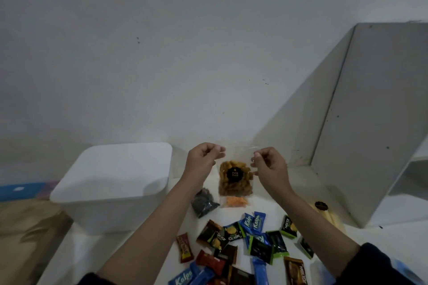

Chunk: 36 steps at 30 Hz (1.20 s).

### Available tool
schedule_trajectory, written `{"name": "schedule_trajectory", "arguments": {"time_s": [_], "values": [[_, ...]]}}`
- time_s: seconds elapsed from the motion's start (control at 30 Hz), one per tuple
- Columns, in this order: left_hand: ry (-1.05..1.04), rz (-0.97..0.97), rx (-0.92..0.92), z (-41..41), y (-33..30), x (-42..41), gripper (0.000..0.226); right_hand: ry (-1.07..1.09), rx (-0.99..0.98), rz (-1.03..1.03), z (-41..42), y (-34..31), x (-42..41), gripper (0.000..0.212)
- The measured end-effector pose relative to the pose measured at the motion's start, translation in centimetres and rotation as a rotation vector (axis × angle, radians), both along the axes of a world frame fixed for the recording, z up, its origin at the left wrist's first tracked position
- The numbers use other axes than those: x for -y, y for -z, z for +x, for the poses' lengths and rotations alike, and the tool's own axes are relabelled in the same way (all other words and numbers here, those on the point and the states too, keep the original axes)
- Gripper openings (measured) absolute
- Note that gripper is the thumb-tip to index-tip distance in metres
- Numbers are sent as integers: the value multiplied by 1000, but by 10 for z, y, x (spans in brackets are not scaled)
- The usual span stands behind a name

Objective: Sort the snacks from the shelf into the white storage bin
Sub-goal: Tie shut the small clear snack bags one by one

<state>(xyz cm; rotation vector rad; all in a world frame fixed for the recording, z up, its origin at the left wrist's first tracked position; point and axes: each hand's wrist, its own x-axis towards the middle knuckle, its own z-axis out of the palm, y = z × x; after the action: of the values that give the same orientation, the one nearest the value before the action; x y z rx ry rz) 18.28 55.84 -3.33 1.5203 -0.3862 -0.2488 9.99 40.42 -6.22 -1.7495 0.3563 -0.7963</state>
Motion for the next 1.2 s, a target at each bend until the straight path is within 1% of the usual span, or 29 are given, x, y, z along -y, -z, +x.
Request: {"name": "schedule_trajectory", "arguments": {"time_s": [0.07, 0.13, 0.2, 0.3, 0.37, 0.43, 0.5, 0.53, 0.63, 0.7, 0.83, 1.03, 1.2], "values": [[18, 22, 37, -4, -4, -7, 22, 12, 4, -65, -8, -4, -3, 5], [20, 44, 97, -8, -7, -12, 21, 8, 2, -150, -15, -8, -5, 18], [12, 79, 167, -11, -7, -15, 20, -28, -17, -308, -20, -15, -6, 28], [11, 97, 247, -11, -6, -15, 19, -117, -49, -515, -20, -25, -9, 34], [26, 108, 293, -12, -7, -12, 17, -165, -82, -592, -19, -32, -13, 29], [43, 138, 336, -14, -8, -10, 17, -177, -110, -649, -16, -37, -17, 19], [48, 155, 364, -16, -10, -10, 17, -182, -104, -652, -14, -40, -21, 11], [49, 150, 370, -18, -11, -11, 17, -184, -93, -643, -14, -40, -22, 10], [47, 113, 356, -29, -11, -28, 19, -218, -86, -591, -21, -44, -35, 9], [82, 96, 330, -31, -11, -29, 18, -220, -80, -546, -22, -46, -33, 9], [126, 112, 277, -28, -13, -29, 9, -233, -77, -499, -21, -50, -28, 13], [167, 138, 294, -29, -18, -32, 6, -269, -72, -473, -20, -51, -30, 14], [164, 207, 379, -30, -18, -35, 11, -307, -75, -479, -20, -50, -38, 17]]}}
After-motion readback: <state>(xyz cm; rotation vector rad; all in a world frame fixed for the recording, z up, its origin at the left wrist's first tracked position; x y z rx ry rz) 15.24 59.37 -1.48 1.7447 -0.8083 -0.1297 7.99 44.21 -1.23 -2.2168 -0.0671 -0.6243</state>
